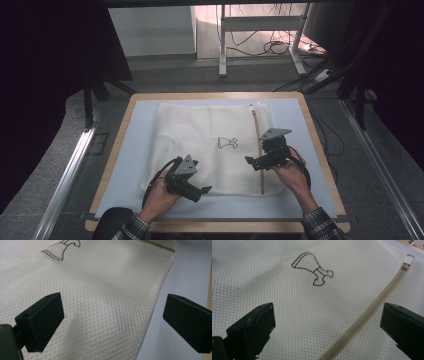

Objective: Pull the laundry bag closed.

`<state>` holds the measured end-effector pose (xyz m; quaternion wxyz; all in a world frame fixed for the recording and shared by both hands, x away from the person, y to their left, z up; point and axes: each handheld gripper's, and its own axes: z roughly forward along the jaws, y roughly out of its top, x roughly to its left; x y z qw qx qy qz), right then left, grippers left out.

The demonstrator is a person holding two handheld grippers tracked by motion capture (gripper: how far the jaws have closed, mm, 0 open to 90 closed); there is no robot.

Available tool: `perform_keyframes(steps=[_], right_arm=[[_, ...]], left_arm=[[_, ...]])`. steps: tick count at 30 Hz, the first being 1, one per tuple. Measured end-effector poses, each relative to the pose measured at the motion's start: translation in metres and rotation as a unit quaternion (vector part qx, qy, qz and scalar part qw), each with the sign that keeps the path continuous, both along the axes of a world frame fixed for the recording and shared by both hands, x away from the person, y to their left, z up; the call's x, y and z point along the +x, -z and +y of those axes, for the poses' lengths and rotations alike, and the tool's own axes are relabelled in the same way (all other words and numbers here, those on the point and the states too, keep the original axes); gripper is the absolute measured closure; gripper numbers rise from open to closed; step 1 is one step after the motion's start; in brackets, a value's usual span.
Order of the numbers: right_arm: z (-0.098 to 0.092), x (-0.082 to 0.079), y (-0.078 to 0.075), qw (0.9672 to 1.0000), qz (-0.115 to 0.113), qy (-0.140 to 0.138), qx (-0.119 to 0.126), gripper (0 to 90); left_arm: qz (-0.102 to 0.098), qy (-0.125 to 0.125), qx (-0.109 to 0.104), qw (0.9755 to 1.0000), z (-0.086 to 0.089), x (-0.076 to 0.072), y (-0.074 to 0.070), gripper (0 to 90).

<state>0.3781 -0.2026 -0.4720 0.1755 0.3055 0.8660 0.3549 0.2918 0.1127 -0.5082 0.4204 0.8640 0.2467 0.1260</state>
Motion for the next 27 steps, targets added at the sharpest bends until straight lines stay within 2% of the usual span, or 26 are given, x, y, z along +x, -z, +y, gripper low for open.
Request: perform_keyframes(steps=[16,27], right_arm=[[-0.012,-0.03,0.001,1.0,-0.004,-0.006,0.006,0.0],[-0.028,-0.052,0.001,0.9999,-0.013,0.007,0.007,0.0]], left_arm=[[-0.003,-0.03,-0.002,0.9995,0.025,-0.005,-0.002,3.4],[-0.006,-0.052,-0.006,0.9986,0.044,-0.009,-0.004,3.5]])
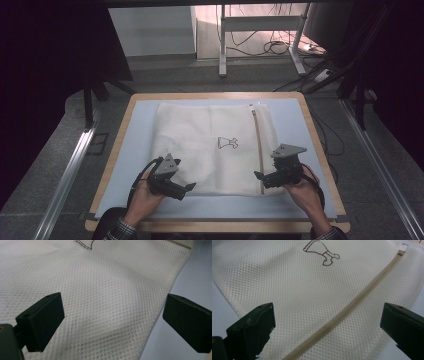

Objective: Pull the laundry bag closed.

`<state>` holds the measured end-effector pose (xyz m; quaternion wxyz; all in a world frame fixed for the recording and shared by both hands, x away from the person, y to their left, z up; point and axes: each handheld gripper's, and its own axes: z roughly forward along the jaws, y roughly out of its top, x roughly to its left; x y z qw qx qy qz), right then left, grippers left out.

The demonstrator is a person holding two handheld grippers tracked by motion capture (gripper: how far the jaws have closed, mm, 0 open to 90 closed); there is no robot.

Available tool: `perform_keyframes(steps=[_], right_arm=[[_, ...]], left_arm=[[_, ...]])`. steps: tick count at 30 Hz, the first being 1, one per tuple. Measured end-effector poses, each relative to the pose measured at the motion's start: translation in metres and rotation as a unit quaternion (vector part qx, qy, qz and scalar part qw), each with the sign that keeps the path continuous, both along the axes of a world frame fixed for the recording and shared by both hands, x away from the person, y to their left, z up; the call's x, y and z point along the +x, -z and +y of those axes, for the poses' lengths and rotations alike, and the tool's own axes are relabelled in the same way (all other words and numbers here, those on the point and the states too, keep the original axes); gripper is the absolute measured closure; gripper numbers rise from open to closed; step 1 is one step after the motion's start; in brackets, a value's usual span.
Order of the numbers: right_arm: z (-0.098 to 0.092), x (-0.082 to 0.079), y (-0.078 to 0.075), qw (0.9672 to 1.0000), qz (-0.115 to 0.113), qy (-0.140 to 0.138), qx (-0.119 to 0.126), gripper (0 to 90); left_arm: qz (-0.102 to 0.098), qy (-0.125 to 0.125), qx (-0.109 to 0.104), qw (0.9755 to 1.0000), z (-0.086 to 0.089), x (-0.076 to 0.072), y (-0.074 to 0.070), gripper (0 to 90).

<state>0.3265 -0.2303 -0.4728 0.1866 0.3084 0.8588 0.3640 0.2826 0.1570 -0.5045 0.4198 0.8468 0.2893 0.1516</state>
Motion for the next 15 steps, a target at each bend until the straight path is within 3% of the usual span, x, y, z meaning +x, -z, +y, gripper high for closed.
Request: perform_keyframes(steps=[15], right_arm=[[-0.019,-0.027,-0.004,0.9997,-0.018,0.016,-0.001,0.0]], left_arm=[[-0.013,-0.025,-0.005,0.9996,0.021,-0.011,-0.003,3.7]])
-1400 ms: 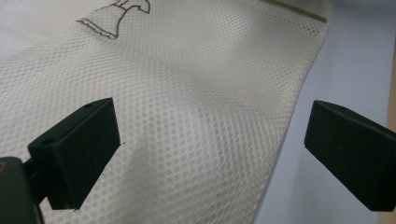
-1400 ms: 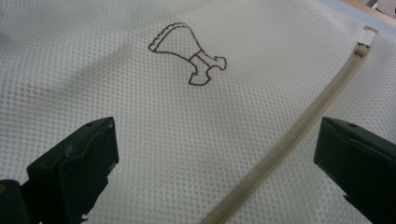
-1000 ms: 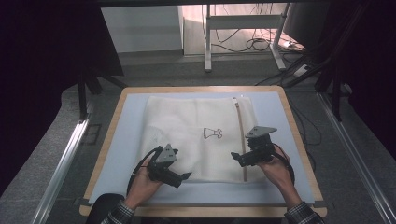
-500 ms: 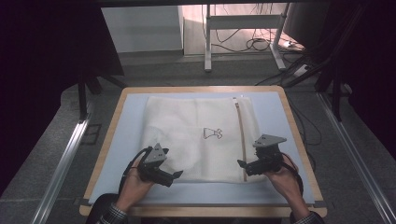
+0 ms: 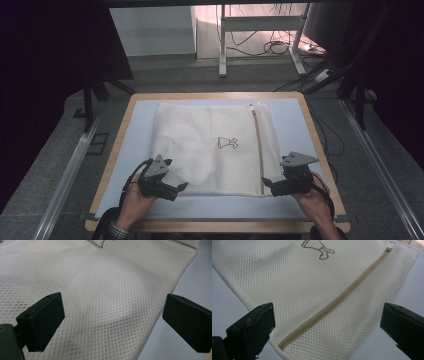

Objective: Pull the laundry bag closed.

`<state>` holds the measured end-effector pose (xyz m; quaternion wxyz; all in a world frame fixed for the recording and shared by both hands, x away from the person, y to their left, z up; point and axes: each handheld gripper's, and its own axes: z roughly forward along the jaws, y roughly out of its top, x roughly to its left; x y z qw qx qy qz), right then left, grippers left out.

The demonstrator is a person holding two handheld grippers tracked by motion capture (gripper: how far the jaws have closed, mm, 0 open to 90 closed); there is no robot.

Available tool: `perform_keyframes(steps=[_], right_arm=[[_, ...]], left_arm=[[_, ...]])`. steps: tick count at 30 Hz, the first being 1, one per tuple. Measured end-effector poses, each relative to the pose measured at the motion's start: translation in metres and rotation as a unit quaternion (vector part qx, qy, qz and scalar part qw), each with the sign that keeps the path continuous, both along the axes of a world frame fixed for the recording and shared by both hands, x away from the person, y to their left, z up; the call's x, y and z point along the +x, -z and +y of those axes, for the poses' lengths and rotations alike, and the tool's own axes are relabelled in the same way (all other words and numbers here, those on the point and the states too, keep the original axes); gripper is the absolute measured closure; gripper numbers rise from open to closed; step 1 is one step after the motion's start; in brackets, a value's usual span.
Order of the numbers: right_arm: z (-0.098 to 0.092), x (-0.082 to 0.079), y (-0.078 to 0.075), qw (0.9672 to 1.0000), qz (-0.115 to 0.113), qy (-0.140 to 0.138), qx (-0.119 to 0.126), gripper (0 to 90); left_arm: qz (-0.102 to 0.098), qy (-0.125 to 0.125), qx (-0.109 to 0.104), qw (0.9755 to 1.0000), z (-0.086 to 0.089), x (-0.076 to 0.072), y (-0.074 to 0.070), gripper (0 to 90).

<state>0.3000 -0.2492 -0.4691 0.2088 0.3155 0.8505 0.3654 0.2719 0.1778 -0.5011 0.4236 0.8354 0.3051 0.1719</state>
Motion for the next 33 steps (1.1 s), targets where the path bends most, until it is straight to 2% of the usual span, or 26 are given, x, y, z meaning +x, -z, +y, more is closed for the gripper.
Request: perform_keyframes(steps=[19,33], right_arm=[[-0.03,-0.031,0.0,0.9993,-0.011,0.034,0.008,0.0],[-0.046,-0.051,0.005,0.9984,-0.01,0.055,0.009,0.0]], left_arm=[[-0.006,-0.033,-0.011,0.9994,0.026,-0.012,0.0,4.2],[0.002,-0.056,-0.022,0.9982,0.049,-0.023,0.005,4.5]])
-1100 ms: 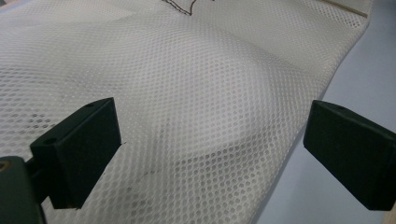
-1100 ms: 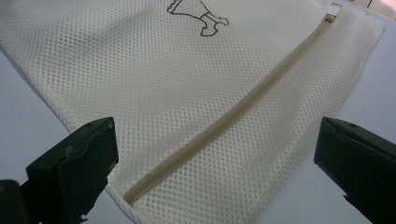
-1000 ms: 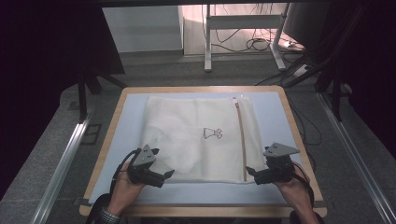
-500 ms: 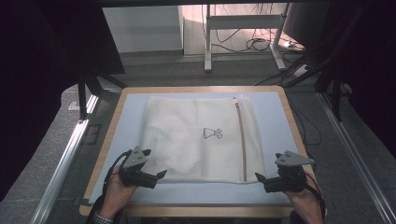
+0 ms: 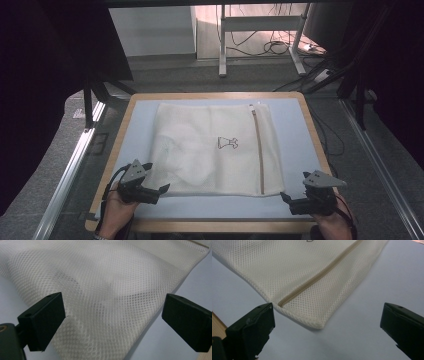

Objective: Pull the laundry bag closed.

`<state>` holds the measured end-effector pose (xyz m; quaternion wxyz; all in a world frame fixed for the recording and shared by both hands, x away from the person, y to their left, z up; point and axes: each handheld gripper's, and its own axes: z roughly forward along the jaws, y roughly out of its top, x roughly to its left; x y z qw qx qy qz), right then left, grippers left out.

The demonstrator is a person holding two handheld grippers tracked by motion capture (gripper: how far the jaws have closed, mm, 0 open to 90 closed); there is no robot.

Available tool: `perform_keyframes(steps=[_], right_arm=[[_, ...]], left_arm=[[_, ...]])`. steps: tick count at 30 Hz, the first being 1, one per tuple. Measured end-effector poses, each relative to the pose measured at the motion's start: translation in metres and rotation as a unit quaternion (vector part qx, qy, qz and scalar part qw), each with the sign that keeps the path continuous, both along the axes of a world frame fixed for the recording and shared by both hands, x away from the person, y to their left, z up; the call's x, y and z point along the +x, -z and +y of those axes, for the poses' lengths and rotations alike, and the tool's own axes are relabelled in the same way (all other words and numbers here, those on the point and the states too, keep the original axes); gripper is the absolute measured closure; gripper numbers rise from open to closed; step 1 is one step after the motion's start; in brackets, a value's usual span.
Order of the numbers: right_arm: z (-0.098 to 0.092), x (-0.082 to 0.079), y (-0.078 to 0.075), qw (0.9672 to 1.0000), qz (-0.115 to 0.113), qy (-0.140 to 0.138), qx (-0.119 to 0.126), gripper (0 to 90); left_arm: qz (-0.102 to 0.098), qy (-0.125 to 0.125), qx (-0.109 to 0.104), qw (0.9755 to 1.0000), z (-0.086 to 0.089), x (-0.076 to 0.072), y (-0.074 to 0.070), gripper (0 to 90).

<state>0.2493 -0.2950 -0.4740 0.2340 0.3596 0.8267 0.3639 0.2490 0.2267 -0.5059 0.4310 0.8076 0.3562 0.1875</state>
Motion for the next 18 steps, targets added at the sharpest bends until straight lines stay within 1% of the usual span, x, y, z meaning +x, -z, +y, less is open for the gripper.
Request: perform_keyframes(steps=[5,10,12,14,18], right_arm=[[-0.005,-0.006,0.004,0.9999,0.007,0.007,-0.004,0.0],[-0.008,-0.01,0.007,0.9998,0.013,0.011,-0.008,0.0],[-0.009,-0.011,0.009,0.9997,0.017,0.013,-0.009,0.0],[-0.01,-0.011,0.01,0.9997,0.021,0.014,-0.008,0.0],[-0.011,-0.011,0.01,0.9997,0.021,0.013,-0.004,0.0]], left_arm=[[0.0,-0.009,-0.001,1.0,0.008,-0.004,0.003,4.3],[0.009,-0.013,0.001,0.9999,0.015,-0.007,0.008,3.7],[0.015,-0.014,0.003,0.9998,0.016,-0.007,0.01,3.6],[0.014,-0.013,0.0,0.9998,0.016,-0.007,0.009,3.5],[0.015,-0.012,0.005,0.9998,0.015,-0.006,0.01,3.5]])
